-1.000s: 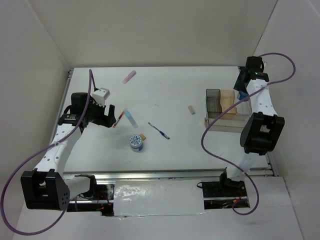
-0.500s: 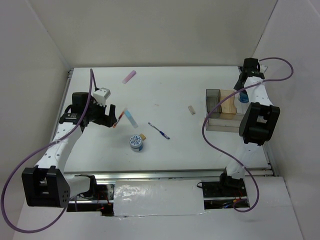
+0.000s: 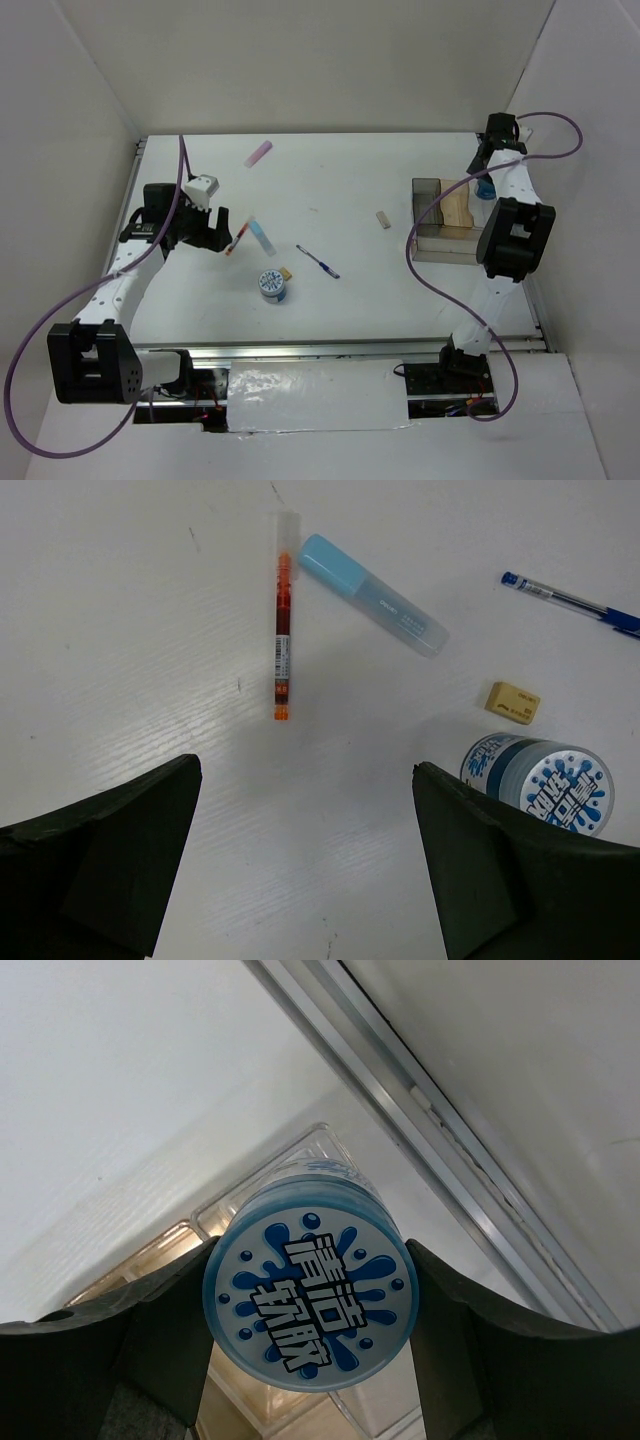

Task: Sort the stationery into containers
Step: Place the stationery into the container

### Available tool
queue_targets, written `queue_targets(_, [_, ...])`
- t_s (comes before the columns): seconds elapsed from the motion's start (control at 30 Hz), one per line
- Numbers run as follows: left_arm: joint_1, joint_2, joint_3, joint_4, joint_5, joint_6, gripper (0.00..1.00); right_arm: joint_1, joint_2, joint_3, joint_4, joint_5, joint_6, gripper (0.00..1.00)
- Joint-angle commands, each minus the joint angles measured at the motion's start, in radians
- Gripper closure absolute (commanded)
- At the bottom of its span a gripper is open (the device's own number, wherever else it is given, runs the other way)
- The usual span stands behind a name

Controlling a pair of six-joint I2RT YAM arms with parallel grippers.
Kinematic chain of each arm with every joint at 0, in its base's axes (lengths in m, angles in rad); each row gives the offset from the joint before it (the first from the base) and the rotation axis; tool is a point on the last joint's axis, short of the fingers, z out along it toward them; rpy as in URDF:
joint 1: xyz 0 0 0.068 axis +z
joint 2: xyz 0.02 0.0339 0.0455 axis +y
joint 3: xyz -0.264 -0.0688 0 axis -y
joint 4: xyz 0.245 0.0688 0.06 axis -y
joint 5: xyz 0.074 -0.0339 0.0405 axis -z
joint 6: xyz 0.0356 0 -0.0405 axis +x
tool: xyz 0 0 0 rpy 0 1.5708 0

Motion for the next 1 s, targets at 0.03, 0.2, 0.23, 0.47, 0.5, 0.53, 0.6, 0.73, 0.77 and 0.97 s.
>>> queue_targets(0.03, [0.008, 0.012, 0.001, 0.034, 0.032, -0.006, 0.01, -0.008, 0.024, 0.087, 0.054, -0.006, -0.001, 1.0])
queue_targets(0.2, [0.01, 0.025, 0.001, 0.038, 0.035, -0.005, 0.01, -0.002, 0.055, 0.108, 0.054, -0.004, -0.006, 1.0])
queue_targets(0.23, [0.01, 0.028, 0.001, 0.039, 0.035, -0.006, 0.01, -0.002, 0.06, 0.108, 0.056, -0.006, -0.009, 1.0])
queue_targets(0.47, [0.013, 0.048, 0.005, 0.038, 0.044, -0.005, 0.01, 0.009, 0.087, 0.136, 0.051, -0.013, -0.014, 0.95])
queue_targets(0.5, [0.014, 0.049, 0.007, 0.038, 0.047, -0.005, 0.01, 0.009, 0.091, 0.138, 0.05, -0.013, -0.014, 0.94])
queue_targets(0.53, [0.014, 0.051, 0.005, 0.036, 0.046, -0.005, 0.01, 0.009, 0.094, 0.141, 0.045, -0.016, -0.014, 0.93])
queue_targets(0.6, [0.014, 0.051, 0.004, 0.038, 0.044, -0.003, 0.01, 0.011, 0.095, 0.148, 0.033, -0.018, -0.008, 0.96])
queue_targets(0.73, [0.015, 0.048, -0.007, 0.042, 0.047, -0.006, 0.01, 0.025, 0.04, 0.104, 0.051, -0.007, 0.002, 1.0])
queue_targets(0.77, [0.014, 0.048, -0.009, 0.042, 0.049, -0.008, 0.01, 0.034, 0.031, 0.095, 0.057, -0.004, 0.002, 1.0])
queue_targets(0.97, [0.016, 0.045, -0.013, 0.047, 0.053, -0.015, 0.01, 0.057, 0.023, 0.104, 0.051, -0.01, -0.004, 1.0])
